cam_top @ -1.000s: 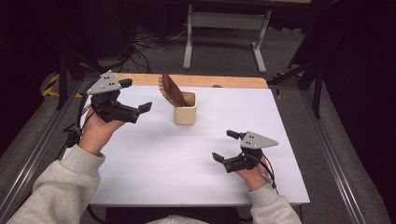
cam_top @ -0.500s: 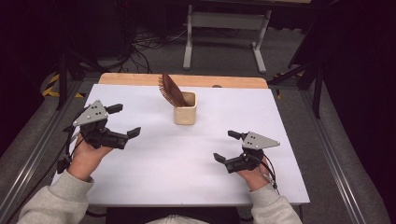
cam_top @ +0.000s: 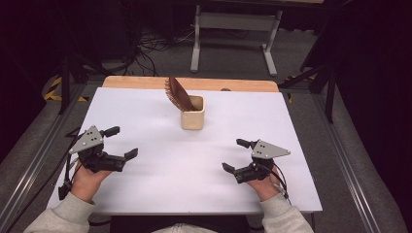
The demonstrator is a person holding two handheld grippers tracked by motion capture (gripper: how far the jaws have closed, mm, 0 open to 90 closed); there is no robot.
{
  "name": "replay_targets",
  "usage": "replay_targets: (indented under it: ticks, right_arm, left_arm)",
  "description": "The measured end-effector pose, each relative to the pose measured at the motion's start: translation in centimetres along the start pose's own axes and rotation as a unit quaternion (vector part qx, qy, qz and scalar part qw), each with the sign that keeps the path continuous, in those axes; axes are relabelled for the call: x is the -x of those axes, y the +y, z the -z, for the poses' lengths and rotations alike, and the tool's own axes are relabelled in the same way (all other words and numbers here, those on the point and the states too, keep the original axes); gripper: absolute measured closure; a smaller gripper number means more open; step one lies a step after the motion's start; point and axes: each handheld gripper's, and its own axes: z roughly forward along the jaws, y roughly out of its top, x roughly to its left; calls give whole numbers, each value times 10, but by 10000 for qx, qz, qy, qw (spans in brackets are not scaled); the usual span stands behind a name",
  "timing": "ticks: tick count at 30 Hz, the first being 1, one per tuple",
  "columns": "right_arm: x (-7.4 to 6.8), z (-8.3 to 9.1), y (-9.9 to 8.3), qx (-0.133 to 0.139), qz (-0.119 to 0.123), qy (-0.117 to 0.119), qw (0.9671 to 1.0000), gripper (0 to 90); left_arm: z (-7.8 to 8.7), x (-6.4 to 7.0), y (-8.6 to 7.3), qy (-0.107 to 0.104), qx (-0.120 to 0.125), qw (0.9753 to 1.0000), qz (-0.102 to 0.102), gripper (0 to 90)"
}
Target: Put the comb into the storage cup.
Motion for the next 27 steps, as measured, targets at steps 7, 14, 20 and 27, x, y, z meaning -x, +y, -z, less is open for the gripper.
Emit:
replay_targets:
  ticks: [7,14,20,27]
  right_arm:
    - [-1,2,-5,37,-26,-33,10000,23]
    - [-1,3,-10,2,2,-67,10000,23]
    - [-4,2,-16,-110,31,-124,9999,23]
    - [-2,4,-18,-94,-23,-138,9999,22]
  left_arm:
    - [-2,-1,-26,14,64,9999,151,2]
    - [-4,-1,-49,79,76,9998,153,1]
    - [-9,0,-61,198,49,9993,325,2]
    - [-8,-1,-60,303,70,9993,222,2]
